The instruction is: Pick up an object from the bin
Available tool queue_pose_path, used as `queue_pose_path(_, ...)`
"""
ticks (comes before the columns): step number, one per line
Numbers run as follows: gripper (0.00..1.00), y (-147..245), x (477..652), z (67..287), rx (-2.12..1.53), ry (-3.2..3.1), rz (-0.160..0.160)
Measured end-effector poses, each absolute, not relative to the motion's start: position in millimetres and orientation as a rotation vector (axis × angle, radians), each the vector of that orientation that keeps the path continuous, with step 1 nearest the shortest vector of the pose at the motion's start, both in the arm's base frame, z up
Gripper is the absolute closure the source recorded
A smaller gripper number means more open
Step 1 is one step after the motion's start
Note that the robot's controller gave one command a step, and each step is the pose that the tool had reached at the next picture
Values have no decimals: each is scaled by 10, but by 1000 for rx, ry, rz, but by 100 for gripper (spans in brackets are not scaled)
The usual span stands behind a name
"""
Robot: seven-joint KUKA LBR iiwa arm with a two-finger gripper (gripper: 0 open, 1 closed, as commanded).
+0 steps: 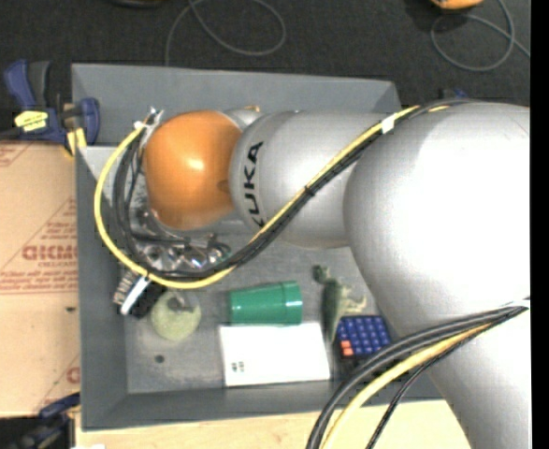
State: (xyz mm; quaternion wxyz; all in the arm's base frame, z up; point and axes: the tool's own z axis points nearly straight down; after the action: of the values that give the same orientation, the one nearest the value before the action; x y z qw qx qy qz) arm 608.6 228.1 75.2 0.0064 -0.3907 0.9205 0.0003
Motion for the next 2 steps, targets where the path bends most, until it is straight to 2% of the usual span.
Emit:
queue_pose_path(1,0,2253,6085,742,-886,3008,-1)
queue_pose_path(2,100,2282,6113,798,-1213,2878,3)
